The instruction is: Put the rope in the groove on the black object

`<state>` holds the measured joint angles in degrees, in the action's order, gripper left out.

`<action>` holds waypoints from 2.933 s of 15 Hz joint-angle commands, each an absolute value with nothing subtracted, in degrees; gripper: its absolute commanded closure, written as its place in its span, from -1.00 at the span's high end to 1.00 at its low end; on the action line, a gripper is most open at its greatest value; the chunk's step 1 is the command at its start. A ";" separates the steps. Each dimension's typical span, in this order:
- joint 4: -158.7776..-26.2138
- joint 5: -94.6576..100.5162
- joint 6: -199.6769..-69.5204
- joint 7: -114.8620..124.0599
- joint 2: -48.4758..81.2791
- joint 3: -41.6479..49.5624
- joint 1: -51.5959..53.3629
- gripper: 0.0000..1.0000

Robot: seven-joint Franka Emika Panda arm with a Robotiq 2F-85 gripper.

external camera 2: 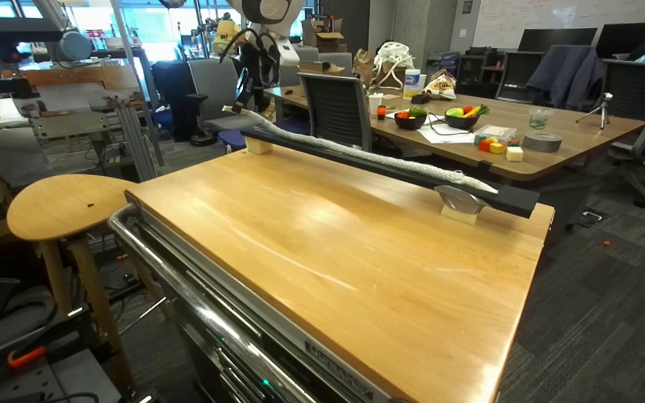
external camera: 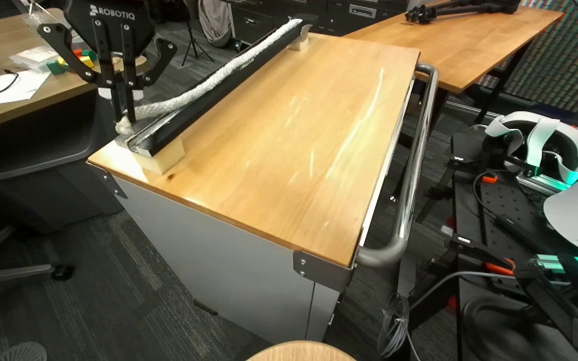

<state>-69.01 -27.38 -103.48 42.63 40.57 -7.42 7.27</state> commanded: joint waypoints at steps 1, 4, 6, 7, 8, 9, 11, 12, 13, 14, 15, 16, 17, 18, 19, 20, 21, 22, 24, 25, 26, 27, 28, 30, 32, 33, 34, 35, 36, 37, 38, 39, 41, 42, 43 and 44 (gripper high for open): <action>-65.82 -27.82 -100.98 43.82 42.34 -7.37 7.31 -0.96; -65.75 -27.78 -99.82 44.54 43.05 -7.19 7.20 -0.96; -65.86 -28.23 -99.13 44.81 43.45 -7.26 6.86 -0.96; -65.90 -28.49 -98.75 44.80 43.66 -7.33 6.62 -0.96; -65.98 -28.67 -98.52 44.94 43.78 -7.32 6.42 -0.96; -66.03 -28.90 -98.43 44.92 43.85 -7.35 6.14 -0.96; -66.25 -28.78 -98.65 45.20 43.69 -7.09 5.95 -0.96; -66.55 -28.56 -99.31 45.42 43.39 -6.84 5.95 -0.96; -66.67 -28.23 -99.88 45.63 43.19 -6.58 6.00 -0.96; -66.67 -28.01 -100.21 45.87 43.08 -6.36 6.03 -0.96; -66.54 -27.96 -100.32 45.90 43.13 -6.26 5.99 -0.96; -66.48 -27.81 -100.59 45.75 43.12 -6.15 6.04 -0.96; -66.27 -27.49 -100.82 45.36 43.24 -6.04 6.18 -0.96; -66.08 -27.31 -100.83 45.56 43.29 -5.91 6.32 -0.96; -65.81 -27.06 -100.94 45.38 43.34 -5.86 6.46 -0.96; -65.50 -26.83 -100.76 45.01 43.45 -5.89 6.50 -0.96; -65.12 -26.57 -100.51 44.98 43.57 -5.87 6.60 -0.96; -64.97 -26.47 -100.52 45.00 43.58 -5.87 6.66 -0.96; -64.35 -26.25 -100.25 44.65 43.84 -5.97 6.74 -0.96; -63.98 -26.06 -100.14 44.16 44.06 -6.04 6.80 -0.96; -63.66 -25.69 -99.96 43.88 44.24 -6.00 6.94 -0.96; -63.29 -25.42 -99.63 43.73 44.50 -6.03 6.99 -0.96; -62.92 -25.01 -99.19 43.37 44.72 -6.08 7.05 -0.96; -61.84 -24.31 -97.83 42.76 45.55 -6.15 7.13 -0.96; -61.06 -24.30 -96.74 41.66 46.38 -6.46 6.88 -0.96; -60.71 -24.34 -96.17 41.19 46.73 -6.50 6.84 -0.96; -60.21 -24.32 -95.68 40.39 47.13 -6.56 6.80 -0.96; -59.80 -24.22 -95.18 39.80 47.46 -6.53 6.85 -0.96; -59.44 -24.36 -94.95 39.29 47.75 -6.57 6.81 -0.96; -59.24 -24.55 -95.05 38.79 47.86 -6.60 6.79 -0.96; -58.87 -24.56 -94.84 38.43 48.05 -6.59 6.83 -0.96; -58.56 -24.66 -94.81 38.10 48.17 -6.63 6.84 -0.96; -58.01 -24.78 -94.71 37.53 48.33 -6.77 6.90 -0.96; -57.71 -24.80 -94.67 37.34 48.41 -6.83 6.94 -0.96; -57.44 -24.84 -94.62 37.05 48.50 -6.94 6.98 -0.96; -57.13 -24.82 -94.45 36.76 48.63 -7.02 7.02 -0.96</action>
